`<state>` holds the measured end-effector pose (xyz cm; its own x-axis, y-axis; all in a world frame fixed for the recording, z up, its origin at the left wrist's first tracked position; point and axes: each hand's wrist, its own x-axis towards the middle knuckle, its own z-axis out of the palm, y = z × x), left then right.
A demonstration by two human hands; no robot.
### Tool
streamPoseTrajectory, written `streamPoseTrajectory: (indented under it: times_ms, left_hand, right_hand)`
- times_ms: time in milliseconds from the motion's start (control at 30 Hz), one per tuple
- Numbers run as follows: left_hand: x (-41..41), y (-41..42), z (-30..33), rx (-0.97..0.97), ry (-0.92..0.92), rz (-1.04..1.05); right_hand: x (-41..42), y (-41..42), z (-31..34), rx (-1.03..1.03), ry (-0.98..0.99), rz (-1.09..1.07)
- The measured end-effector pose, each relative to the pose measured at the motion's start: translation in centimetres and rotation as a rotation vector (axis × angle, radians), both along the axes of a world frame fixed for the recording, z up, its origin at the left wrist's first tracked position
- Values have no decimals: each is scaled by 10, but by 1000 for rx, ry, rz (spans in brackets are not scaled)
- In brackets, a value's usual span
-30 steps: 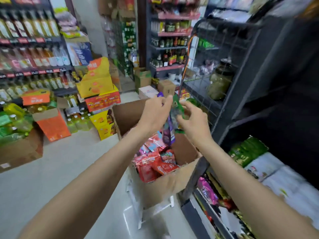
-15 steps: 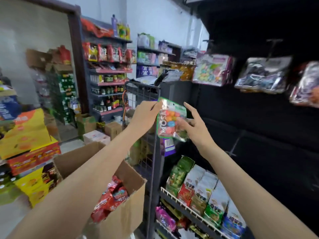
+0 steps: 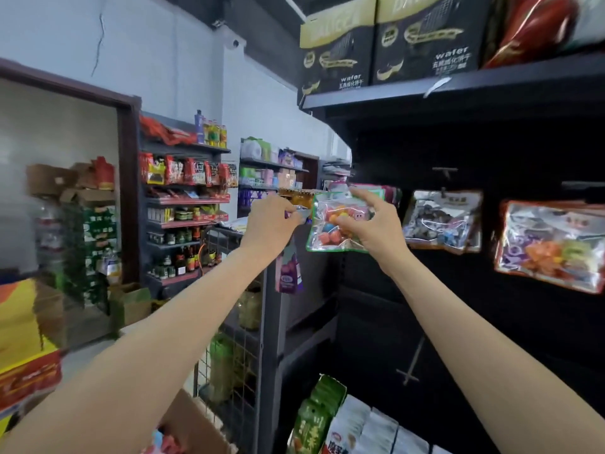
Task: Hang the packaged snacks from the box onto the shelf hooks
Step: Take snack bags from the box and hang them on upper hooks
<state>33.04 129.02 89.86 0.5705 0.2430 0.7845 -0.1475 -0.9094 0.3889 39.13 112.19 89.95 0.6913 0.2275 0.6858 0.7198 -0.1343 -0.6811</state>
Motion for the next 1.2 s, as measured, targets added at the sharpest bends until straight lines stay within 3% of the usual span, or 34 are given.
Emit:
streamPoseTrajectory:
  times_ms: [400, 867, 1200]
  left_hand:
    - [35, 10, 18, 79, 48, 73]
    - [31, 4, 17, 41, 49, -1]
    - [24, 0, 16, 25, 47, -10]
  right_hand:
    - [70, 23, 24, -29, 19, -33]
    - [71, 39, 39, -68, 18, -178]
    - [66, 36, 36, -56, 51, -155]
